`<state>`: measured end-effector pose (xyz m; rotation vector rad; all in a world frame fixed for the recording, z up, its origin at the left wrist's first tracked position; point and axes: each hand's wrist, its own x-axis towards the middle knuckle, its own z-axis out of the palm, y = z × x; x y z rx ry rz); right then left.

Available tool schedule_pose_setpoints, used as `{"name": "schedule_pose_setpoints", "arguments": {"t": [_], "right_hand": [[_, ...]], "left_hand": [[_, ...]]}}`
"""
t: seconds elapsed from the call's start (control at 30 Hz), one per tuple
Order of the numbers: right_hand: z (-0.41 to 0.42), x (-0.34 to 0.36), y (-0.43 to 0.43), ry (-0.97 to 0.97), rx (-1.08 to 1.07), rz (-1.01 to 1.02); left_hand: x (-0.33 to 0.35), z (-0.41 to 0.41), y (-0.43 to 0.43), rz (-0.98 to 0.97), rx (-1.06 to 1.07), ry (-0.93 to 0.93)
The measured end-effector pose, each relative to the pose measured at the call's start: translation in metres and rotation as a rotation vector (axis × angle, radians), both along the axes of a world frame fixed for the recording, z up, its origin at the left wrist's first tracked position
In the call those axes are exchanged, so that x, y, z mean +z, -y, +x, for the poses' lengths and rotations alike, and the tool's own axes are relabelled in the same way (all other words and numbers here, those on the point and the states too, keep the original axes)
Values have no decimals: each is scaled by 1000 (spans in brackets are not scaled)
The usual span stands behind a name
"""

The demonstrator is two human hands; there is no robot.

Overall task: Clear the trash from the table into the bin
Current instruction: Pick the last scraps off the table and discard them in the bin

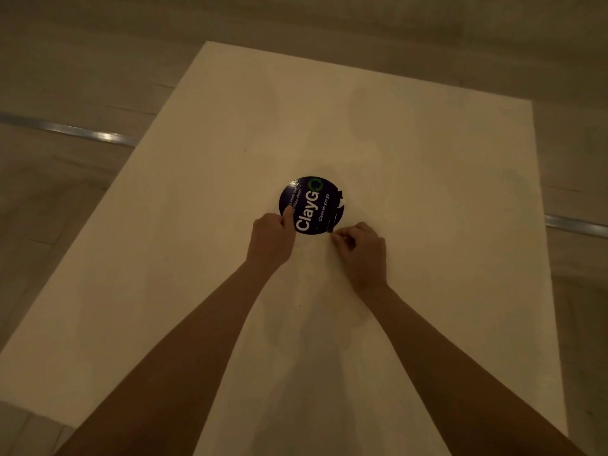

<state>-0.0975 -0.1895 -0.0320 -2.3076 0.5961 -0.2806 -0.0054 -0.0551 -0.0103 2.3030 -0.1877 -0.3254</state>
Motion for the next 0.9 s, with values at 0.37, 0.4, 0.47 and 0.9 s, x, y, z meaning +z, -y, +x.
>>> {"name": "schedule_pose_setpoints", "arguments": {"t": [0.37,0.4,0.47,0.9], "right_hand": [[2,34,-41,148,296,149],[1,35,-43,143,298,135],[-4,37,-45,164,244,114],[-84,-1,-58,-90,97,1]], "left_hand": [[9,-5,-5,-160,-67,-347],[10,-5,-5,-146,-86,-330],[12,-7,-5,-63,-137,-228],[14,-10,-41,96,-222,75]]}}
